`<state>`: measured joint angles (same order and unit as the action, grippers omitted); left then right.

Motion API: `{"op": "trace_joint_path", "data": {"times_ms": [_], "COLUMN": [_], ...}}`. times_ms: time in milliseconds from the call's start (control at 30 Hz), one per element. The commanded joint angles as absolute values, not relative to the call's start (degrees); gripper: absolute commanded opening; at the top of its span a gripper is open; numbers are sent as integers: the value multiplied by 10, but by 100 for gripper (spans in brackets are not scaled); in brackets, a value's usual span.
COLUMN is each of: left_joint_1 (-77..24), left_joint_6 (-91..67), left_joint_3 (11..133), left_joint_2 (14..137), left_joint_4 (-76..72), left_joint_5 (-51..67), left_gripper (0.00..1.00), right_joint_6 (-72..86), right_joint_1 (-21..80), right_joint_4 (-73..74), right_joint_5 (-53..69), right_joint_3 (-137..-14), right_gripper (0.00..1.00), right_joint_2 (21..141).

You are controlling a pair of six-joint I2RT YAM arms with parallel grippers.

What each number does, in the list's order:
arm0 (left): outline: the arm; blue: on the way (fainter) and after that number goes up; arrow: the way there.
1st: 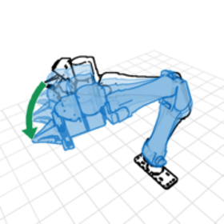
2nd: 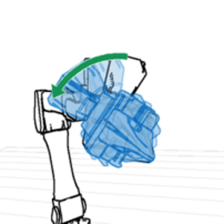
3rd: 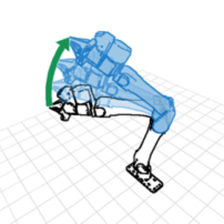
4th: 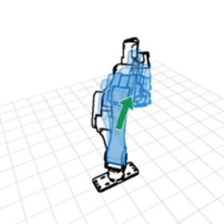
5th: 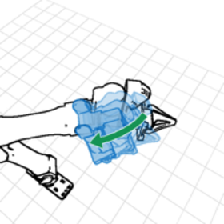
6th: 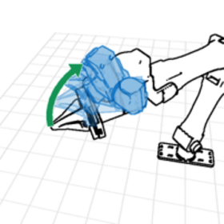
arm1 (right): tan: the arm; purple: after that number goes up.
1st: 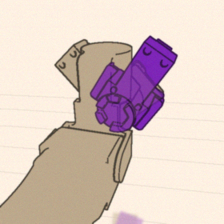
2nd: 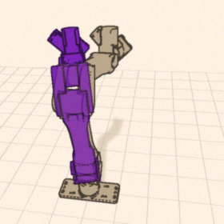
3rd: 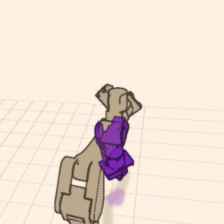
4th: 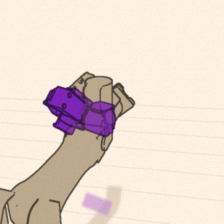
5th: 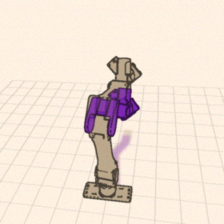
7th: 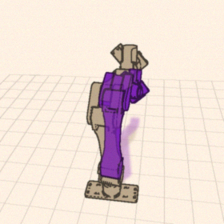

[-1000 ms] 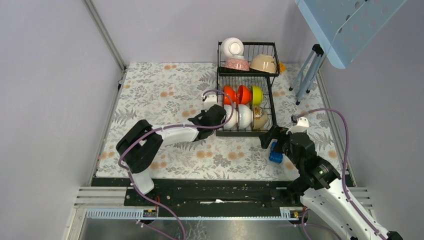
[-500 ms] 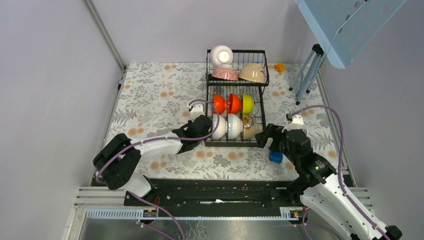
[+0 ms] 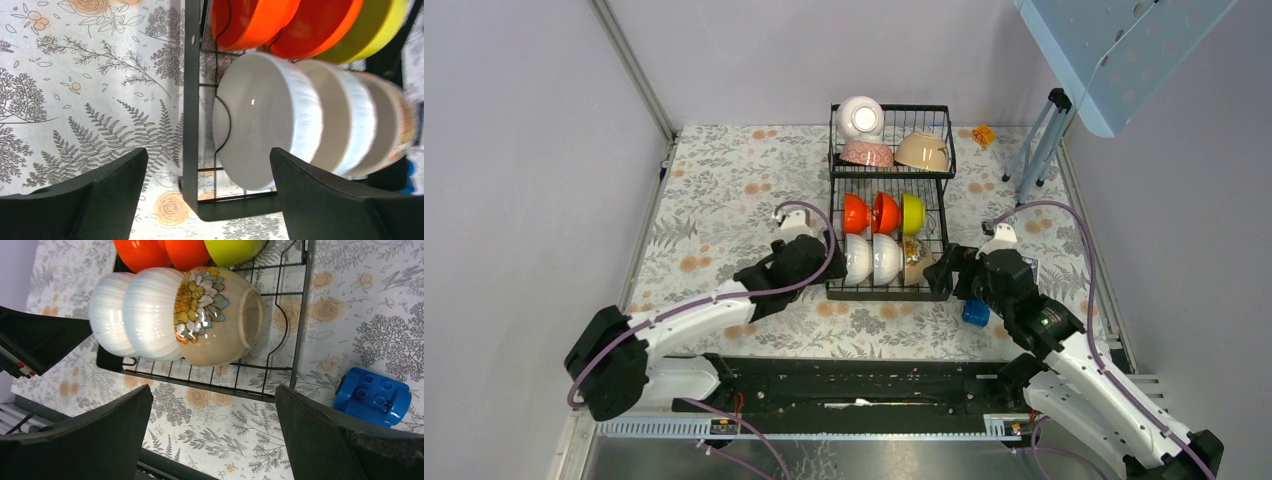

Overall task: Unload the bowls from the dish rack
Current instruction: Move the dish rack to the center of the board, then pick up the bowl from the dish rack.

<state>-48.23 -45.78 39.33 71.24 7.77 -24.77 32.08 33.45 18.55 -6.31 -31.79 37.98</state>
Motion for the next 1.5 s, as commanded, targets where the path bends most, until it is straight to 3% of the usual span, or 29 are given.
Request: {"op": "trace_joint_path", "data": {"times_ms": [0, 200, 400, 600, 700, 833, 1033, 1167, 1467], "left_joint_1": [-485, -486, -486, -484, -485, -485, -484, -484, -485], "left_joint_6": [-471, -479, -481, -433, -381, -330, -397, -405, -409], "left_joint_3": [399, 383, 370, 369, 417, 476, 483, 470, 362], "left_joint_2": [653, 537, 441, 382, 396, 432, 446, 442, 438], "left_joint_4": [114, 174, 206, 172, 180, 203, 209, 188, 14], "left_joint_5": [-243, -268, -307, -338, -371, -417, -473, -410, -156], "left_gripper": [99, 99, 99, 99, 99, 99, 99, 99, 99], "right_joint_6": [324, 275, 262, 199, 159, 197, 245, 268, 345], "right_joint_1": [338, 338, 346, 489, 565, 568, 563, 527, 314], "right_joint_4": [158, 104, 106, 109, 147, 176, 140, 166, 154], "right_joint_5": [-43, 20, 78, -84, -232, -339, -346, -288, -115], "right_joint_3": [-344, -363, -455, -533, -596, -620, -531, -490, -367], "right_gripper": [100, 100, 100, 100, 100, 100, 100, 100, 100], "right_joint_2": [343, 301, 432, 516, 588, 629, 552, 499, 427]}}
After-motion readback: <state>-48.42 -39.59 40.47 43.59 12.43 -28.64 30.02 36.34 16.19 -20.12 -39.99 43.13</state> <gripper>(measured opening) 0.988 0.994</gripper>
